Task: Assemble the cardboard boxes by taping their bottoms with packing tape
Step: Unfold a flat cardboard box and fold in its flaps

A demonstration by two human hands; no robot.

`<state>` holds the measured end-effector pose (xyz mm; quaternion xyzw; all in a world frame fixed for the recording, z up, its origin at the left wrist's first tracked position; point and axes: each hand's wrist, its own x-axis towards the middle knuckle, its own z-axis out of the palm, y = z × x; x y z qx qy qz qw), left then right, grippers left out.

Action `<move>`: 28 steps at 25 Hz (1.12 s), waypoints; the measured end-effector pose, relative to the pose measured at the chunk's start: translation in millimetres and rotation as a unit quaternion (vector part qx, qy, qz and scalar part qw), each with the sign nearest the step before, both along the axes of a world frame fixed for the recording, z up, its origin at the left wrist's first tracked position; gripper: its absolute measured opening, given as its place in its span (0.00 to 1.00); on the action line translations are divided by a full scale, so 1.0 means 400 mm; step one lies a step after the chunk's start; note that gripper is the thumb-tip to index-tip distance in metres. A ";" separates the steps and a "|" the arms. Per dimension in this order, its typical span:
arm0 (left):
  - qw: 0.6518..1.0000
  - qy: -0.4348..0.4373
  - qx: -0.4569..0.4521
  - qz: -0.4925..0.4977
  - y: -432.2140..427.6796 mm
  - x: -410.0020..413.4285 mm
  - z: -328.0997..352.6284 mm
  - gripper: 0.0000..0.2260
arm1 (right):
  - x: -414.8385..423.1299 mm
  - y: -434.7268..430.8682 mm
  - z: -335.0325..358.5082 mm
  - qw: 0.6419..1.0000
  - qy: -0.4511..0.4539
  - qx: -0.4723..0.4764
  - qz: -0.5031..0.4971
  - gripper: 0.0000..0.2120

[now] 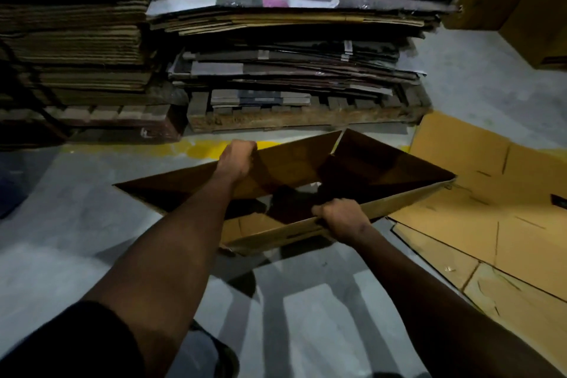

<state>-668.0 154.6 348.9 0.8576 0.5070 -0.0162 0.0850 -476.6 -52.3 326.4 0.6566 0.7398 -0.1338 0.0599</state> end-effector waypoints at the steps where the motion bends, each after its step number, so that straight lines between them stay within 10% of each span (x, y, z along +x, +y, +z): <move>1: 1.000 0.007 -0.010 0.007 0.011 -0.045 -0.015 0.12 | 0.019 0.008 0.001 1.000 -0.003 0.009 -0.018 0.08; 6: 0.991 0.094 0.002 0.097 0.052 -0.276 -0.056 0.12 | 0.103 0.022 -0.024 0.995 -0.060 0.025 -0.077 0.10; 28: 0.996 0.077 -0.018 0.047 0.078 -0.157 -0.057 0.13 | 0.072 0.015 0.000 0.998 -0.058 0.028 -0.003 0.11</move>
